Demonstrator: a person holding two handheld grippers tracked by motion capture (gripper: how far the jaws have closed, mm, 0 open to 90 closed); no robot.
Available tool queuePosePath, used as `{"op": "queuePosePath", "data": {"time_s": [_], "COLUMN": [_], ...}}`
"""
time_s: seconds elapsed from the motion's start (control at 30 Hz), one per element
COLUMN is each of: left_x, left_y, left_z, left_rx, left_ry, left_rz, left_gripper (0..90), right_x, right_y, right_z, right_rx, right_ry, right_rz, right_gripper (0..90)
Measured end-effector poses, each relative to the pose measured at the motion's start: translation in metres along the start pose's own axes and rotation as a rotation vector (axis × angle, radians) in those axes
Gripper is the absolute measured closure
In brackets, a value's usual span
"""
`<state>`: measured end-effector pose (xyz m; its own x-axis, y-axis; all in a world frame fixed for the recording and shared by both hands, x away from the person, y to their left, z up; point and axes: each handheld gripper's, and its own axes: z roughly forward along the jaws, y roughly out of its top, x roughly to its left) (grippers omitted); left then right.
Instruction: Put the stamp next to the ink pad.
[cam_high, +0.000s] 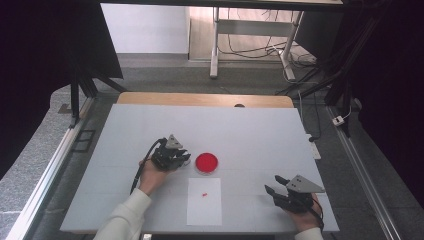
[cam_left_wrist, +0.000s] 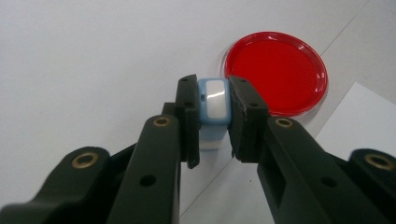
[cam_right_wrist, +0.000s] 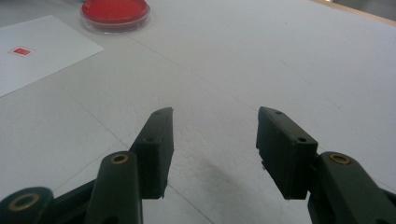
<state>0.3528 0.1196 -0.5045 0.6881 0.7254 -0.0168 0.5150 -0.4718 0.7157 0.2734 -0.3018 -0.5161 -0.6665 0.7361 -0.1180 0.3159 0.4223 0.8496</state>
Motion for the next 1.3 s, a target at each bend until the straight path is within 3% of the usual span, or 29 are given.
{"op": "queuePosePath", "data": {"time_s": [0.4, 0.63, 0.77, 1.3], "left_x": [0.001, 0.003, 0.006, -0.007], "left_y": [0.000, 0.000, -0.001, -0.013], "left_z": [0.003, -0.004, -0.012, -0.047], "left_rx": [-0.005, -0.039, -0.069, -0.159], "left_ry": [-0.003, 0.015, -0.017, -0.090], "left_rz": [-0.004, -0.033, -0.060, -0.021], "left_gripper": [68.7, 41.8, 31.7, 26.2], "right_x": [-0.001, -0.001, 0.000, -0.005], "right_y": [-0.004, -0.005, -0.005, -0.001], "right_z": [-0.007, -0.008, -0.007, -0.007], "right_rx": [0.001, 0.008, 0.011, -0.033], "right_ry": [-0.022, -0.028, -0.025, 0.003], "right_rz": [0.015, 0.016, 0.010, 0.002], "right_gripper": [45.3, 45.2, 45.2, 43.0]}}
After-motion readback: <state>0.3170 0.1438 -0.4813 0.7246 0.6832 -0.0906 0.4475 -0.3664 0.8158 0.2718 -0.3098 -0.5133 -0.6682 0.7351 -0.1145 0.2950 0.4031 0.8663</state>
